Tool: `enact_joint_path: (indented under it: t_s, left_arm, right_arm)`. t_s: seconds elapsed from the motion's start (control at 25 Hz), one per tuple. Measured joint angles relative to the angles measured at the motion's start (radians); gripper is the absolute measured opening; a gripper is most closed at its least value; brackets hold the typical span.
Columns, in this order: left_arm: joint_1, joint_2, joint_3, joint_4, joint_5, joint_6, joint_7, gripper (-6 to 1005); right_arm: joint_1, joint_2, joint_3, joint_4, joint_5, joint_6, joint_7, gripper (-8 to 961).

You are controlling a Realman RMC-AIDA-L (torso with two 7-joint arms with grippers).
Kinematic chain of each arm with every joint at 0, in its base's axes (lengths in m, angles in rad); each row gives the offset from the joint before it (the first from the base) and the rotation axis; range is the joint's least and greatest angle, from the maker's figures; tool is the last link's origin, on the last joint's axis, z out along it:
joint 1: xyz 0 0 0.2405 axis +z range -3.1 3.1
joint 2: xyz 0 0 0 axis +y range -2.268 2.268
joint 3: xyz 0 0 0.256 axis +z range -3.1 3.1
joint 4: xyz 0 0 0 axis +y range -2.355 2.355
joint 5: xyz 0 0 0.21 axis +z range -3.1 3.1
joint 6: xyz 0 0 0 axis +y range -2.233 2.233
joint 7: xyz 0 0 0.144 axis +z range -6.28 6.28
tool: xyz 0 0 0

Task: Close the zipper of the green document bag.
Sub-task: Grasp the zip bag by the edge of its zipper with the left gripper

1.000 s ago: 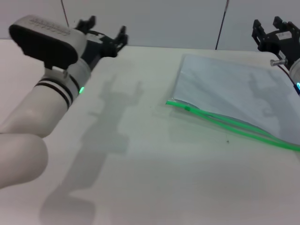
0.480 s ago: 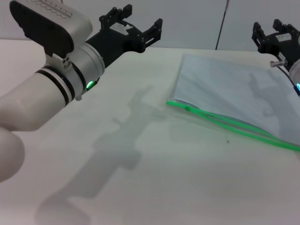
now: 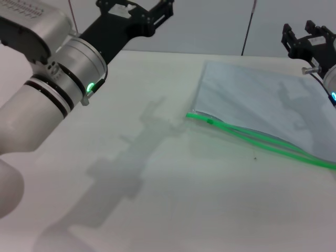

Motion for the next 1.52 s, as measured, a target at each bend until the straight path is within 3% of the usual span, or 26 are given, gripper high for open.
enact_joint_path:
  t_s: [0.28, 0.44, 0.6, 0.96, 1.24, 1.52]
  left_arm:
    - [0.003, -0.027, 0.003, -0.053, -0.022, -0.124, -0.003, 831]
    - [-0.002, -0.053, 0.015, -0.116, -0.02, -0.244, -0.004, 831]
    - [-0.034, -0.048, 0.035, -0.136, -0.028, -0.229, -0.004, 831]
    - [-0.091, -0.027, 0.013, -0.1, -0.037, 0.045, -0.004, 831]
    - [-0.122, 0.004, -0.044, -0.04, -0.005, 0.307, 0.001, 830]
    - [-0.142, 0.014, -0.129, 0.047, 0.047, 0.623, 0.094, 830]
  right_arm:
    - [0.002, 0.0, 0.0, -0.002, 0.0, 0.0, 0.001, 546]
    - [0.003, 0.0, 0.0, -0.001, 0.0, 0.0, 0.001, 546]
    - [0.004, 0.0, 0.0, -0.002, 0.0, 0.0, 0.001, 547]
    - [0.003, 0.0, 0.0, 0.0, 0.0, 0.0, 0.001, 547]
    - [0.001, 0.0, 0.0, 0.0, 0.0, 0.0, 0.001, 547]
    - [-0.001, 0.0, 0.001, 0.0, 0.008, 0.0, 0.001, 546]
